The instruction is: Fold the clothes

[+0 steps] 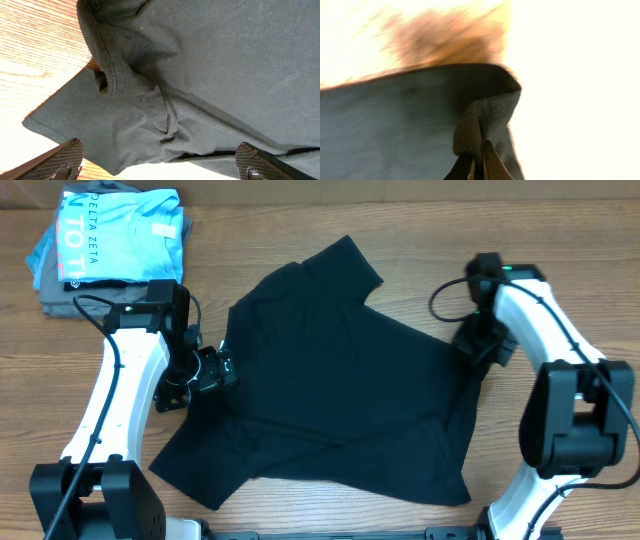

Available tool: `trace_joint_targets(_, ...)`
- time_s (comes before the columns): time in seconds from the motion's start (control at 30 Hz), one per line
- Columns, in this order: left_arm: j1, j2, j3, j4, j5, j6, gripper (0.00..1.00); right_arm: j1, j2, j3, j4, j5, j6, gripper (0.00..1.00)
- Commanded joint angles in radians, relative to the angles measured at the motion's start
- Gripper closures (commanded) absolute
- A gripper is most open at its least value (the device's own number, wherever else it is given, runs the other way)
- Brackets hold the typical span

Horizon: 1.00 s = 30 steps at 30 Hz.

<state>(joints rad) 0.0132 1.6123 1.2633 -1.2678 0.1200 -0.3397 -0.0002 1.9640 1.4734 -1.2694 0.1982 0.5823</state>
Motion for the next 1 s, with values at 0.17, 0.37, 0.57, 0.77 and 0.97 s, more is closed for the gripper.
trace_joint_targets(0.17, -0.001, -0.002, 0.013, -0.002, 0.003, 0.003, 0.0, -0.2, 0.003, 0.023, -0.093, 0.022, 0.051, 0.17)
trace_joint_targets(0.37, -0.002, -0.003, 0.013, -0.003, 0.012, 0.005, 0.0, -0.314, -0.036, 0.023, -0.157, -0.01, 0.073, 0.13)
trace_joint_targets(0.57, -0.002, -0.008, 0.039, -0.014, 0.012, 0.023, 0.0, -0.338, -0.187, 0.023, -0.188, -0.057, 0.054, 0.07)
trace_joint_targets(0.77, -0.006, -0.055, 0.138, -0.074, 0.011, 0.031, 0.0, -0.335, -0.373, 0.023, -0.202, -0.089, 0.038, 0.0)
trace_joint_targets(0.97, -0.085, -0.115, 0.174, 0.026, 0.142, 0.097, 0.11, -0.282, -0.417, 0.016, -0.123, -0.34, -0.203, 0.15)
